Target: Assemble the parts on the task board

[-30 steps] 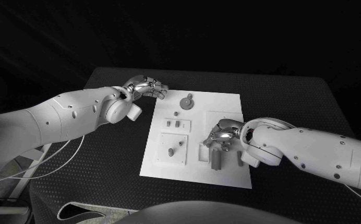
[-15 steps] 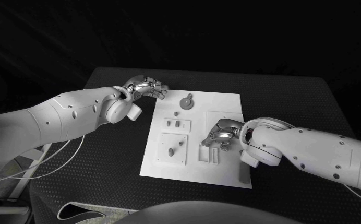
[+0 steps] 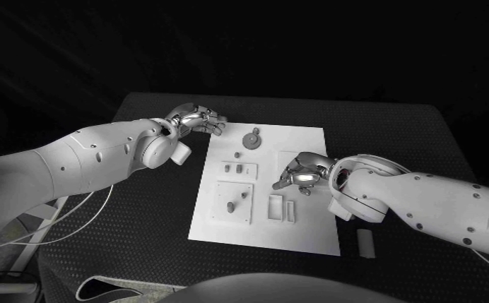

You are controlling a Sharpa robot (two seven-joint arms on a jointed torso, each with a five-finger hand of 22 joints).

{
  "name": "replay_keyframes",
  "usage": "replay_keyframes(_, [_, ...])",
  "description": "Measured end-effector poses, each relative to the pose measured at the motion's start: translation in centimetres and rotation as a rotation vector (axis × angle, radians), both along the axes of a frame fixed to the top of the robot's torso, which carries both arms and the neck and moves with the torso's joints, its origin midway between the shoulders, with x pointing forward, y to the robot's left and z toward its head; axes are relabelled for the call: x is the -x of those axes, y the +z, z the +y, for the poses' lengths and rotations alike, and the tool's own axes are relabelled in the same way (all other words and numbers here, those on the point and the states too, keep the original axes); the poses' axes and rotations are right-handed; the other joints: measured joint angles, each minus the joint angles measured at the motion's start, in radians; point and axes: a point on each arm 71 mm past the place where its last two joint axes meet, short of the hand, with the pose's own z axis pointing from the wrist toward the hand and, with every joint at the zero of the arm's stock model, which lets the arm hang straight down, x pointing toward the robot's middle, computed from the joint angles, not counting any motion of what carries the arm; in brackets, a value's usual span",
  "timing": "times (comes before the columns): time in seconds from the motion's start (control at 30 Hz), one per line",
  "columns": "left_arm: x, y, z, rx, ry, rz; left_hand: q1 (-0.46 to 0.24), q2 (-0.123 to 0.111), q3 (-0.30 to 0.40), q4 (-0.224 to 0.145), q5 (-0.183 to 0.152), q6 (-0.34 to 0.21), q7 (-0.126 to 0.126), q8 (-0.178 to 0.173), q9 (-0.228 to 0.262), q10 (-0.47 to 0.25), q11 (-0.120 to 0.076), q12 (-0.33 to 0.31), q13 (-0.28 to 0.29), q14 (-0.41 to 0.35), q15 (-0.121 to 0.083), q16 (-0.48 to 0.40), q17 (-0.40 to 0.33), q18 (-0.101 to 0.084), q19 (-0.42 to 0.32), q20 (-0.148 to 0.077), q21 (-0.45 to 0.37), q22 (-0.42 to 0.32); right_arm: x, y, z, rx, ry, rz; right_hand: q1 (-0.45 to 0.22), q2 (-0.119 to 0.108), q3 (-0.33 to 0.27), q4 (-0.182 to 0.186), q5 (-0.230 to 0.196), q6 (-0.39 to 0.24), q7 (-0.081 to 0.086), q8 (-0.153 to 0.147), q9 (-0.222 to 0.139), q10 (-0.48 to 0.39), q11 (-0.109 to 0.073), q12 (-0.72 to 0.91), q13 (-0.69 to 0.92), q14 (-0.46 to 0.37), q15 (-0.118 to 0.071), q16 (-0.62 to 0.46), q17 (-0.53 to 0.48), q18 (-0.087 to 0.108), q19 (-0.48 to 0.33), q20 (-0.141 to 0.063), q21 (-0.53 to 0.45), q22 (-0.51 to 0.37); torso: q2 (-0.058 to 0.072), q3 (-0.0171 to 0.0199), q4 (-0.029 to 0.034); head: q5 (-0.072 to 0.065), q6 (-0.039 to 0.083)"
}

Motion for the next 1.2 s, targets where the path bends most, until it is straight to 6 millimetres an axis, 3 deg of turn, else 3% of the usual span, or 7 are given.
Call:
replay_keyframes(0.23, [0.0,0.0,0.0,0.0,0.0,0.0,0.0,0.0,0.0,0.0,0.0,0.0,0.0,0.0,0.0,0.0,0.0,0.0,0.0,0.0,0.0,0.0,0.0,0.0,0.0,0.0,0.0,0.0,-0.3,1.9,-2.6,-0.002,-0.021,-0.063,0.005,-0.013,0.006,0.006,0.0,0.0,0.0,0.0,0.0,0.0,0.0,0.0,0.0,0.0,0.0,0.0,0.0,-0.001,0.002,-0.002,0.0,0.0,0.0,-0.0005,-0.0026,-0.012,0.009])
replay_keyframes(0.53, [-0.1,0.0,-0.2,0.0,-0.002,-0.001,0.0,0.0,0.0,0.0,0.0,0.0,0.0,0.0,0.0,0.0,0.0,0.0,0.0,0.0,0.0,0.0,0.003,0.0,0.0,0.0,0.0,0.0,-0.6,2.7,-8.1,0.065,-0.098,-0.092,-0.003,-0.05,0.028,0.042,0.0,0.0,0.0,-0.004,0.001,0.0,0.0,0.0,-0.001,-0.001,0.001,0.0,0.0,-0.002,0.008,-0.001,-0.003,0.0,-0.002,0.0001,-0.0126,-0.047,0.029])
replay_keyframes(0.73, [-0.2,0.0,-0.4,0.0,-0.004,-0.003,0.0,0.0,-0.003,-0.003,-0.004,0.007,-0.007,0.008,0.003,0.002,-0.002,0.001,0.001,0.0,0.0,0.0,0.009,0.0,0.0,0.0,0.0,0.001,-1.3,3.1,-11.7,0.11,-0.164,-0.098,-0.004,-0.079,0.04,0.085,0.0,0.0,0.0,-0.004,0.005,0.004,0.004,0.0,-0.003,-0.001,0.001,0.0,-0.001,-0.008,0.013,-0.006,-0.004,0.0,-0.006,0.003,-0.0227,-0.088,0.046])
replay_keyframes(0.87, [-0.2,-0.1,-0.6,0.0,-0.008,-0.003,0.0,0.0,-0.003,-0.003,-0.004,0.011,-0.011,0.012,0.004,0.01,-0.01,0.007,0.005,0.001,-0.001,0.0,0.013,0.0,0.0,0.0,0.004,0.002,-1.9,3.3,-15.4,0.158,-0.236,-0.094,-0.005,-0.095,0.048,0.109,0.0,0.0,0.0,-0.004,0.009,0.007,0.007,-0.004,-0.005,0.007,-0.004,0.0,-0.003,-0.008,0.013,-0.006,-0.008,0.0,-0.009,0.0048,-0.029,-0.122,0.055])
replay_keyframes(1.0, [-0.3,-0.1,-0.8,0.0,-0.009,-0.003,0.0,0.0,-0.003,-0.003,-0.004,0.011,-0.011,0.012,0.004,0.017,-0.015,0.008,0.007,0.004,-0.004,0.0,0.016,0.0,0.0,0.0,0.004,0.002,-2.4,3.6,-18.9,0.206,-0.302,-0.085,-0.001,-0.101,0.051,0.12,0.0,0.0,0.0,-0.004,0.012,0.011,0.003,-0.004,-0.006,0.008,-0.004,0.0,-0.004,-0.009,0.016,-0.009,-0.008,0.0,-0.013,0.0066,-0.0353,-0.153,0.062])
replay_keyframes(1.2, [-0.3,-0.1,-0.9,0.0,-0.011,-0.003,0.0,0.0,-0.004,-0.004,-0.004,0.014,-0.014,0.012,0.004,0.026,-0.018,0.012,0.01,0.012,-0.004,0.0,0.019,0.0,0.0,0.0,0.004,0.004,-2.7,3.5,-22.5,0.276,-0.353,-0.032,0.0,-0.118,0.057,0.137,0.0,0.001,-0.001,-0.004,0.017,0.013,0.002,-0.012,-0.01,0.008,-0.004,0.0,-0.007,-0.009,0.016,-0.009,-0.014,0.0,-0.018,0.01,-0.0458,-0.194,0.073])
